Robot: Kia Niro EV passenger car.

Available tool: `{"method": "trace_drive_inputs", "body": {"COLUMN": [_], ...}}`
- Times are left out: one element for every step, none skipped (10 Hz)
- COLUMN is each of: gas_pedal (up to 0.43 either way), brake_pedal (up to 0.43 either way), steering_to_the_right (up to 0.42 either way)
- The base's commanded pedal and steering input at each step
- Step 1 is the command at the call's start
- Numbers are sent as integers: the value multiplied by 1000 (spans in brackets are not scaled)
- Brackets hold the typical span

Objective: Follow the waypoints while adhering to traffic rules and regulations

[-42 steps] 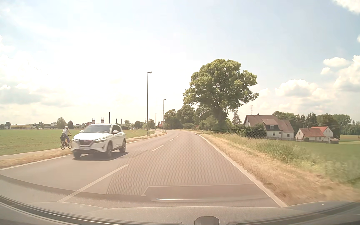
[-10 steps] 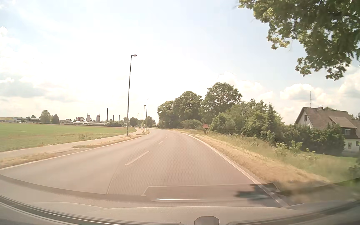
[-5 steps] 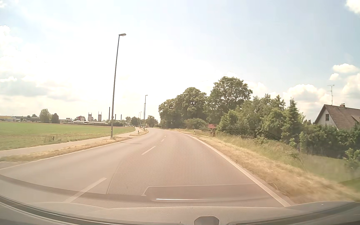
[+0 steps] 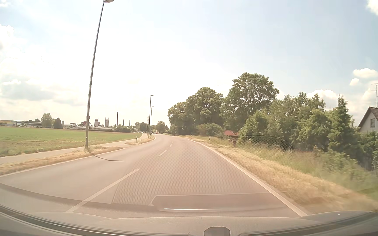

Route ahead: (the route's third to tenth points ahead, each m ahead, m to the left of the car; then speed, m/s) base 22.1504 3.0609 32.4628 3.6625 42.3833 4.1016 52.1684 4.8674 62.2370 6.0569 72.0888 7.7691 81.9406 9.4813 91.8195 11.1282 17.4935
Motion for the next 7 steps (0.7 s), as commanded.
{"method": "trace_drive_inputs", "body": {"gas_pedal": [189,189,189,189,189,189,189], "brake_pedal": [0,0,0,0,0,0,0], "steering_to_the_right": [-11,-11,-12,-12,-12,-12,-12]}}
